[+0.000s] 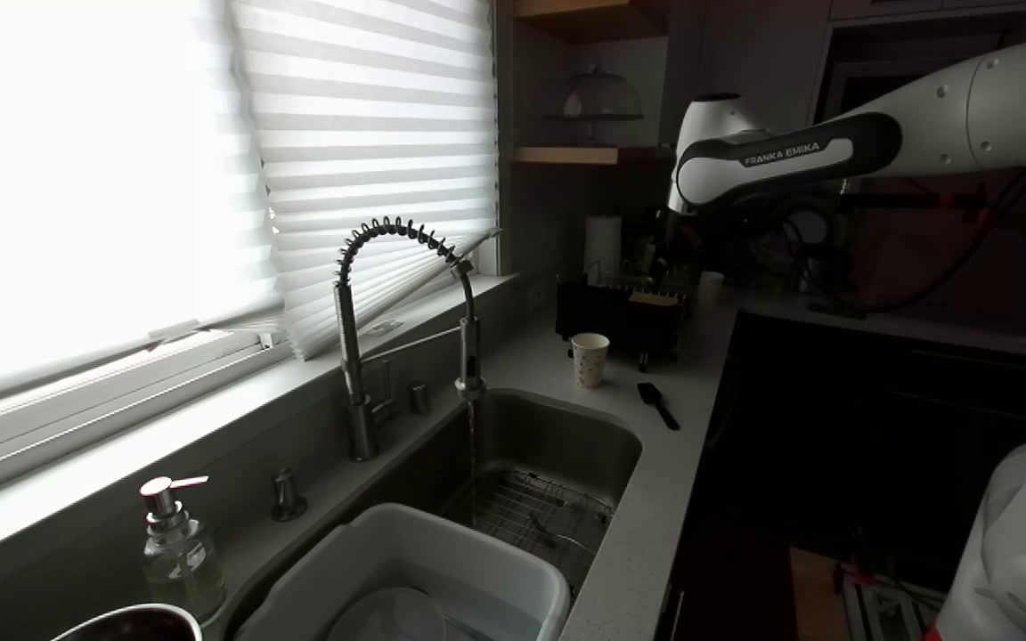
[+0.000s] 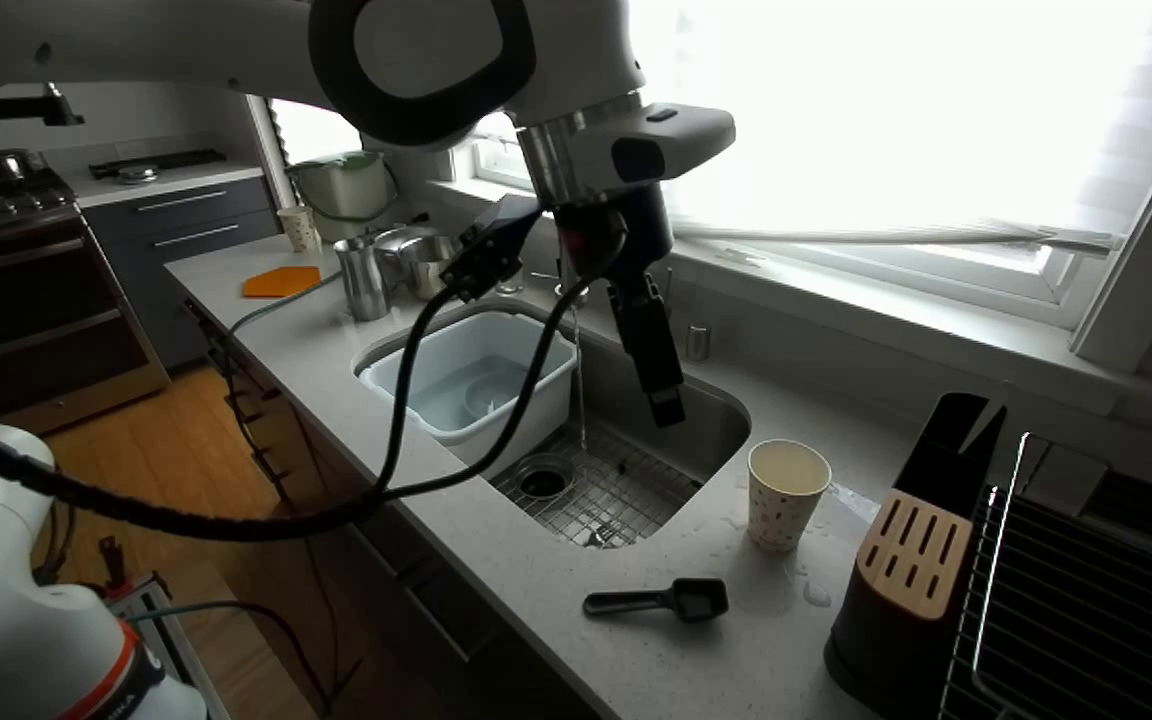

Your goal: Collect some water on the black spoon and pour it into the cup

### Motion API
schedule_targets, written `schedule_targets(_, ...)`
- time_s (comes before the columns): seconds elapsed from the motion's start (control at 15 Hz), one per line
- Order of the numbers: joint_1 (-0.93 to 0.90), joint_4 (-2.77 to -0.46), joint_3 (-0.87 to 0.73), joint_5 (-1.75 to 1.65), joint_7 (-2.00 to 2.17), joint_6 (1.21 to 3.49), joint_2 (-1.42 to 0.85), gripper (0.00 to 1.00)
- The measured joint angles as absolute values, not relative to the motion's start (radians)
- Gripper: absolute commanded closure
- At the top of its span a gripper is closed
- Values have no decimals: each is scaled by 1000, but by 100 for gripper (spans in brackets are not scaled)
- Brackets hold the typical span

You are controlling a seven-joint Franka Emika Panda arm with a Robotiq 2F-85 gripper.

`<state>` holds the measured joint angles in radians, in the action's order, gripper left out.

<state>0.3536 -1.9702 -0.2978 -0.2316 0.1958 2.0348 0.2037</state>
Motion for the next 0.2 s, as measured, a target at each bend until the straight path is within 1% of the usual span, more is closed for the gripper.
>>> schedule_targets(0.2,338,-1951,-270,-231,196,1972,224,0)
